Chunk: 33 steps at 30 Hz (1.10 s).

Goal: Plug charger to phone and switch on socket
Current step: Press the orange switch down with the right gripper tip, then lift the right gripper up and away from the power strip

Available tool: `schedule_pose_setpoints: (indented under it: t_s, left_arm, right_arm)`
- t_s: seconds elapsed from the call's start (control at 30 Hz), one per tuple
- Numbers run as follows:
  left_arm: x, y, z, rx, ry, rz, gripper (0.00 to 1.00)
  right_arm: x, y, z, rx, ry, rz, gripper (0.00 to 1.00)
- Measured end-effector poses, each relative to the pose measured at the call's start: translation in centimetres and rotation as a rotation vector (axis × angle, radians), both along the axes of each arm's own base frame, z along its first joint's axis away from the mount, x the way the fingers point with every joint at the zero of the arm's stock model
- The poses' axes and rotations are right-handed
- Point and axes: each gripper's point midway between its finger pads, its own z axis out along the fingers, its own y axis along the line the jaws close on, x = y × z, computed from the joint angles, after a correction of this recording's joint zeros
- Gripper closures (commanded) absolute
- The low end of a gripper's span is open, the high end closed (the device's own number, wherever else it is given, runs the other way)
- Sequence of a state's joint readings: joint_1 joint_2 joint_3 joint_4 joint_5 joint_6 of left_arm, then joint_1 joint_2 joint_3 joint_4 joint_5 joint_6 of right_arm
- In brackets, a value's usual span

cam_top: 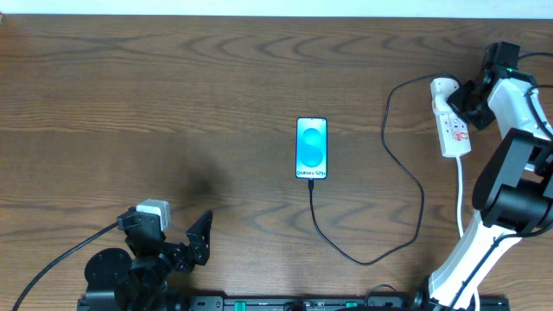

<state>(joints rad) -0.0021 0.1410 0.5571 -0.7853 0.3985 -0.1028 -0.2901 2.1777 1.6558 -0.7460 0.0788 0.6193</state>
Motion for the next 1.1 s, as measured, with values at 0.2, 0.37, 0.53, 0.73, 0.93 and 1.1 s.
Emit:
schedule_pose_setpoints:
  t_s: [0.2,0.37,0.53,0.73,0.93,1.1]
  left_arm:
    - [0.0,0.0,0.0,0.0,0.0,0.0,0.09]
    - [0.0,0.0,0.0,0.0,0.0,0.0,0.1]
    - [0.0,0.0,0.0,0.0,0.0,0.0,0.1]
    - [0.0,0.0,0.0,0.0,0.0,0.0,0.09]
    - [0.0,0.0,0.0,0.0,0.0,0.0,0.1]
    - [0.0,0.0,0.0,0.0,0.0,0.0,0.09]
  right_arm:
    - [-0.4,0.4,0.1,-0.01,0.031,0.017,0.99]
    - [-0.8,1.5,1.4,-0.007,0.034,0.056,0.99]
    - [0.1,1.8,7.9,-0.082,-0.098,0.074,0.99]
    - [0.0,1.2,14.0,-0.157,-0.216,0.058,0.99]
    - [-0.7,0.7,13.3,-0.187,-0.172,0.045,0.99]
    - [-0.9,0.5,14.7,-0.206,-0.195,0.046,0.99]
